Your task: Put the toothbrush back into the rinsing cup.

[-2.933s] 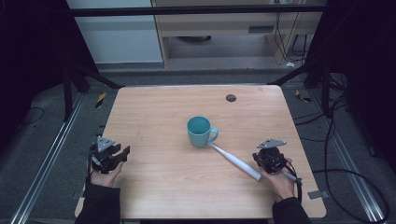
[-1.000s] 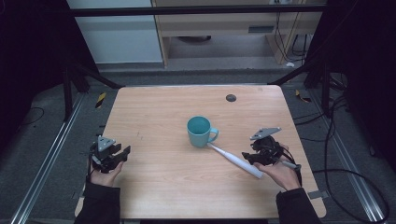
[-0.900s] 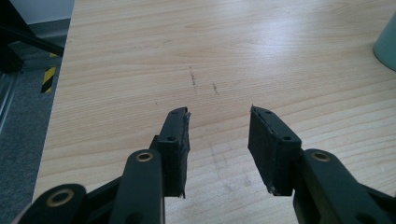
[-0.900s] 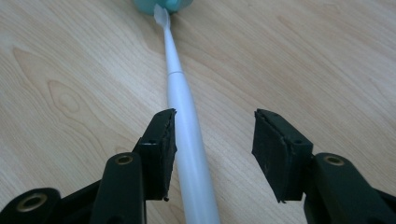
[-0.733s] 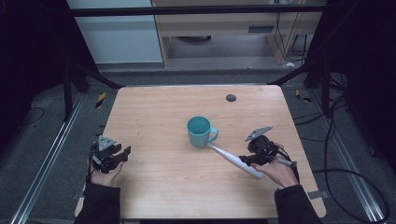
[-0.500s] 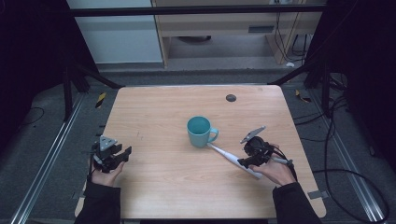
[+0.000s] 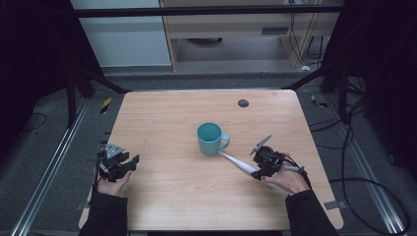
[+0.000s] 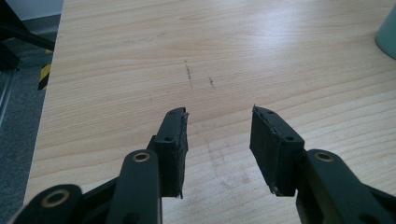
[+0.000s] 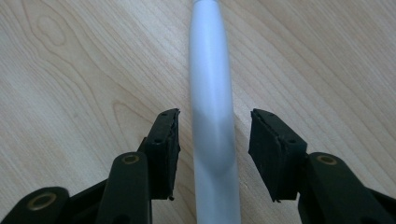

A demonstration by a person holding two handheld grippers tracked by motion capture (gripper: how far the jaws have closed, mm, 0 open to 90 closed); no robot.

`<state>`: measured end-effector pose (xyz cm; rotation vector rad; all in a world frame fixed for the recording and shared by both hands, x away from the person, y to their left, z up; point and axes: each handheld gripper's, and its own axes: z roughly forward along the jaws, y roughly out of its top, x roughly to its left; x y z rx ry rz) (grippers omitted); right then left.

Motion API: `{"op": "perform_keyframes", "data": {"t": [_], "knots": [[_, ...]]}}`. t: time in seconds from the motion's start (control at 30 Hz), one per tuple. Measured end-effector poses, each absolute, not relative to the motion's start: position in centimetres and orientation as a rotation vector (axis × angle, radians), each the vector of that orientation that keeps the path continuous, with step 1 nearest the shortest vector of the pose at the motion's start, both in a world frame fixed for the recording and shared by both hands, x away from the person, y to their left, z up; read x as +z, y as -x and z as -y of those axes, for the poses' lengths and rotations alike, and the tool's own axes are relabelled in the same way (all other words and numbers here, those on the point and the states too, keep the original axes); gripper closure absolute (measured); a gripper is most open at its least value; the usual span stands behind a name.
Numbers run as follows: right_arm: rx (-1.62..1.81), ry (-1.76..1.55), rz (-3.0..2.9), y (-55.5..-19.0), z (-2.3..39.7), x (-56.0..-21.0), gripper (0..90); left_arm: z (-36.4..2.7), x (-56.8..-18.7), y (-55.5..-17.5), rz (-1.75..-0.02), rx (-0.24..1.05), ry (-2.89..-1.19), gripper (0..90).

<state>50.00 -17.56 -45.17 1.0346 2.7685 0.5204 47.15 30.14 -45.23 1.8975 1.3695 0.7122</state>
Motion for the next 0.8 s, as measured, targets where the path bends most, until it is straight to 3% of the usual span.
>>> {"op": "perform_keyframes", "data": {"t": [0.8], "knots": [[0.379, -1.095, -2.856, -51.0, 16.5, -46.7, 65.8, -30.1, -45.3, -47.2, -1.370, 0.709, -1.904, 56.2]]}}
